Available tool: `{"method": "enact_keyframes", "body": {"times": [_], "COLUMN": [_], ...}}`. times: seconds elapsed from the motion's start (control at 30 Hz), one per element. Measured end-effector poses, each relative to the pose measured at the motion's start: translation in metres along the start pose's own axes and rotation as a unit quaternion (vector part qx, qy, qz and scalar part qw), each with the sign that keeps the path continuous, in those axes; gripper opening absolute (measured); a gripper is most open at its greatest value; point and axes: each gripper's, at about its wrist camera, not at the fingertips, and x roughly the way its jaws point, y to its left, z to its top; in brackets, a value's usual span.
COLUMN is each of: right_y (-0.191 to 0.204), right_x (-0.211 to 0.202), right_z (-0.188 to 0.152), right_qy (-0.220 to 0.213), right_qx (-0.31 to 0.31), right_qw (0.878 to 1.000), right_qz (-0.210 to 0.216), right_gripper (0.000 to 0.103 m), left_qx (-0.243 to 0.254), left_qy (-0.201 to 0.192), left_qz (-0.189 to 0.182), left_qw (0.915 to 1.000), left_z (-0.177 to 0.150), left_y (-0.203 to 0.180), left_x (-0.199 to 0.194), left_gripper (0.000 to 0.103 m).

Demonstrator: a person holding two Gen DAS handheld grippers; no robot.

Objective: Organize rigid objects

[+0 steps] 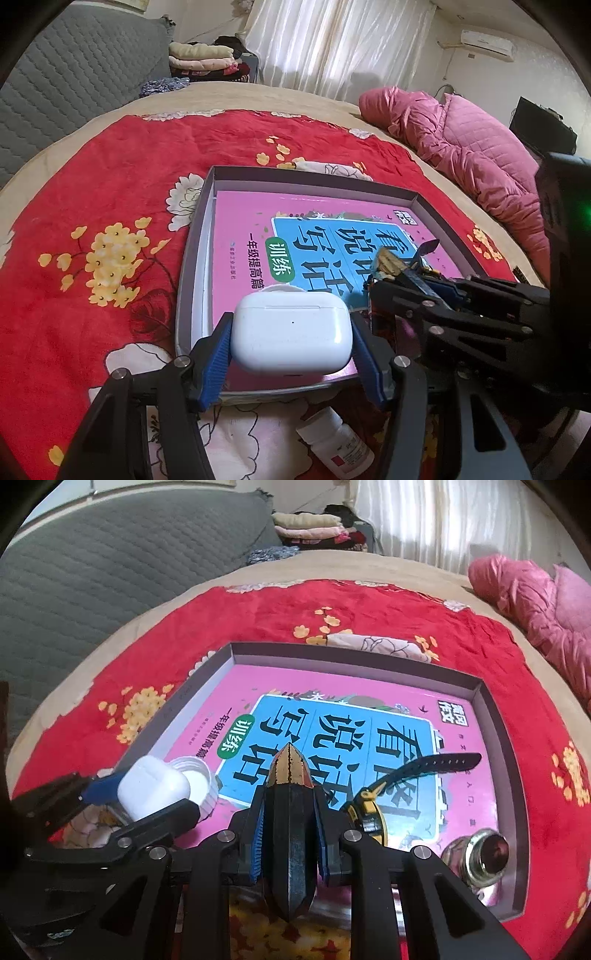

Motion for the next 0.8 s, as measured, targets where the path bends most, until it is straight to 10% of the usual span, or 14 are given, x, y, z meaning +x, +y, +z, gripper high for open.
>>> {"method": "enact_keyframes", "body": {"times": [0.8], "right_y": [-0.004], "right_x": [-0.008], "right_z": [-0.011], "right_qy": [0.014], "right_qx": [0.001], "right_qw": [1.000], "right_qz": [0.003], "right_gripper": [0.025], "left_qx": [0.033], "left_qy": [0.018], "left_qz": [0.024], "left_qw": [0.9990], "left_z": [-0.002], "left_y": [-0.008], "left_x": [0.002], "left_gripper": [0.060]}}
